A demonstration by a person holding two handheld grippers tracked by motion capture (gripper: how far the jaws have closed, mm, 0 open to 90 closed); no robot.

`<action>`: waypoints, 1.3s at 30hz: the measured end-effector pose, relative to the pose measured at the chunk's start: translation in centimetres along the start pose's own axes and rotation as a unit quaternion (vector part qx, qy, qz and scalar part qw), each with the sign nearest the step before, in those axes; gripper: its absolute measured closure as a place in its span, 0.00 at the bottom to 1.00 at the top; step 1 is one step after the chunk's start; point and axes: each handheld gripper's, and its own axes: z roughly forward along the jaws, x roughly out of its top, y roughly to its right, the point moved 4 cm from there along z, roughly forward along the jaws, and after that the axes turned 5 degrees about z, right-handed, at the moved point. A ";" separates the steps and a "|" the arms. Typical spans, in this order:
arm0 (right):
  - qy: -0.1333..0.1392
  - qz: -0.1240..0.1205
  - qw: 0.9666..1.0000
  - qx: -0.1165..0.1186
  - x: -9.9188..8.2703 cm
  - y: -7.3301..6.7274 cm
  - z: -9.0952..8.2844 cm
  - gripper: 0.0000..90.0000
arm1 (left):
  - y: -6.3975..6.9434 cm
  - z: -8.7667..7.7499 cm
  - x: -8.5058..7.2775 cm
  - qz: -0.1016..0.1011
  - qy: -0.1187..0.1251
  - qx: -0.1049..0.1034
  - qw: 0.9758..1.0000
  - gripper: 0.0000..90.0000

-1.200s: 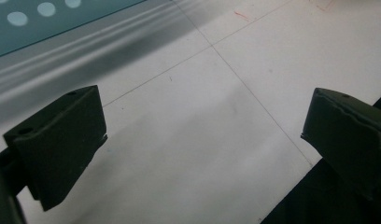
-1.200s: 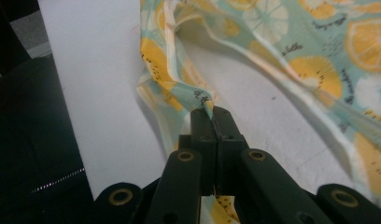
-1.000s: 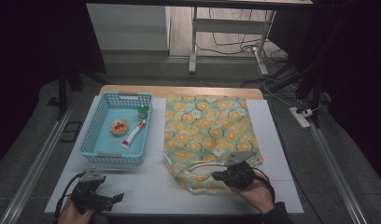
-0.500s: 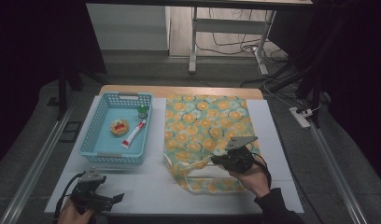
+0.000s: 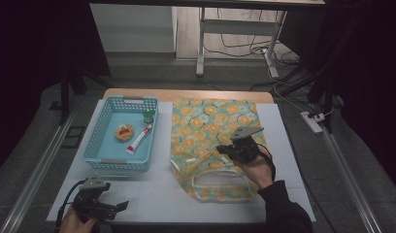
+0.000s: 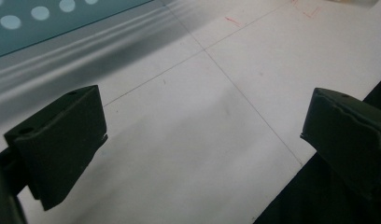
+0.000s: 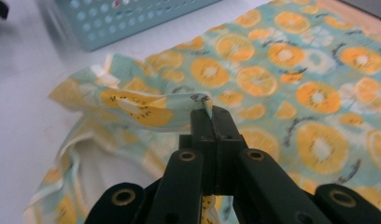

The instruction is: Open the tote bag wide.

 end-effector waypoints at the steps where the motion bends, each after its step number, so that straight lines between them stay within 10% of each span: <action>1: 0.002 0.001 1.000 -0.001 0.3 0.2 0.1 1.00 | 0.0 0.0 0.0 0.001 0.000 0.000 1.000 0.00; 39: 0.012 0.053 0.997 -0.057 5.0 9.3 6.6 1.00 | -0.3 0.0 0.1 -0.010 0.004 0.010 1.000 0.00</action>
